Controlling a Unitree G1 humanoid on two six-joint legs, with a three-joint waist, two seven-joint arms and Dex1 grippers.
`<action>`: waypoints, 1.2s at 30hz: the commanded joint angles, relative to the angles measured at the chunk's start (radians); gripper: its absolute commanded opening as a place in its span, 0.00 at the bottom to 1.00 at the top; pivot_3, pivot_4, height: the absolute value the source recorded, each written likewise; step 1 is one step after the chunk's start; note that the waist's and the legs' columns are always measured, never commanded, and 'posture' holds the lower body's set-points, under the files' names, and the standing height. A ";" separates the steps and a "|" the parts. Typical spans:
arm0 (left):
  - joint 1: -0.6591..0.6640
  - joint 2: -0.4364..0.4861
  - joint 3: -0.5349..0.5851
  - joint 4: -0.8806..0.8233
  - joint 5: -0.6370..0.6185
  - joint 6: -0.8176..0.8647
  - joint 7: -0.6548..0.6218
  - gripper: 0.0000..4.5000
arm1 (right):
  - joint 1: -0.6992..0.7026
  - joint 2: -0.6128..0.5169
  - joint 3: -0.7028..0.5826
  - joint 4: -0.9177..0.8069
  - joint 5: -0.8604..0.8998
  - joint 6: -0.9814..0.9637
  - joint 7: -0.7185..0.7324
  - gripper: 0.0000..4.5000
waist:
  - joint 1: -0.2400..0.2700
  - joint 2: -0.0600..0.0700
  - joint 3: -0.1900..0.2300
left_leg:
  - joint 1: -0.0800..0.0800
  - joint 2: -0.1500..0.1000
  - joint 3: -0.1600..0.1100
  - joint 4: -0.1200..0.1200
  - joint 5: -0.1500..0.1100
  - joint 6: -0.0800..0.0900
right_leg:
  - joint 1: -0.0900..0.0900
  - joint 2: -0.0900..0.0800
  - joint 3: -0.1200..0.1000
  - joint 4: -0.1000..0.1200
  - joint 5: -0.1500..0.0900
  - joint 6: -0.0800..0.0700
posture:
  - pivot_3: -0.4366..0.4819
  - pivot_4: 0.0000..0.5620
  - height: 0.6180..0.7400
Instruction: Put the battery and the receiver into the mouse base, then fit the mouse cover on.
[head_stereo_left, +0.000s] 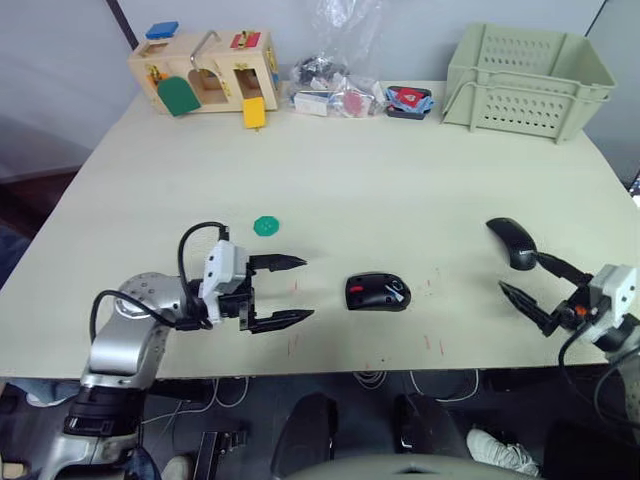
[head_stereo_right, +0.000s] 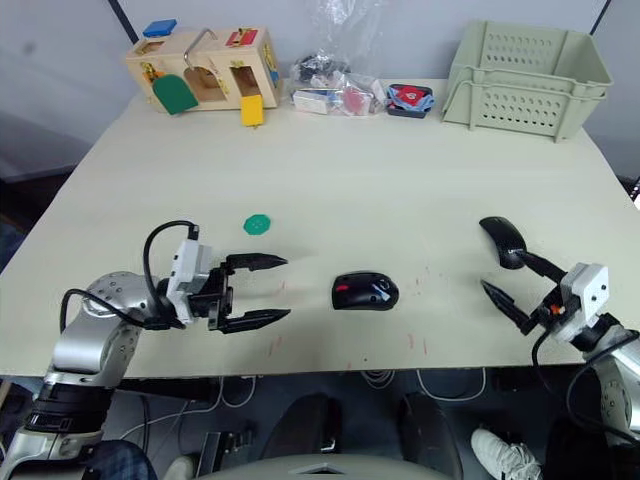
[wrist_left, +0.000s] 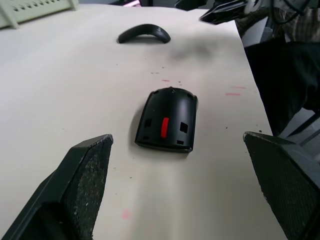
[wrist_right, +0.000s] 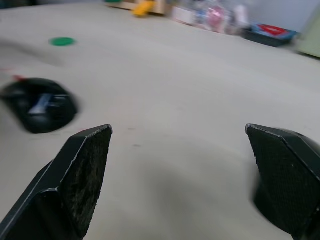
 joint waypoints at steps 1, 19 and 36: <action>0.018 0.023 0.056 -0.055 -0.053 -0.006 -0.014 0.99 | -0.041 -0.022 -0.034 0.004 -0.016 0.079 -0.097 1.00 | 0.000 0.000 0.000 | 0.000 0.000 0.000 0.000 0.000 0.000 | 0.000 0.000 0.000 0.000 0.000 0.000 | 0.48 0.27 1.00; 0.020 0.063 0.104 -0.047 -0.111 -0.001 -0.063 0.99 | -0.209 -0.057 -0.008 -0.003 -0.071 0.517 -0.356 1.00 | -0.001 0.000 0.000 | -0.001 0.000 0.000 0.000 0.000 0.000 | 0.000 0.000 0.000 0.000 0.000 0.000 | 0.48 0.27 1.00; -0.019 0.048 0.099 -0.007 -0.108 -0.018 -0.081 0.99 | -0.248 -0.056 0.037 -0.008 -0.119 0.565 -0.349 1.00 | -0.001 0.001 0.000 | -0.001 0.000 0.000 -0.001 0.000 0.000 | -0.001 0.000 0.000 0.000 0.000 0.000 | 0.48 0.27 1.00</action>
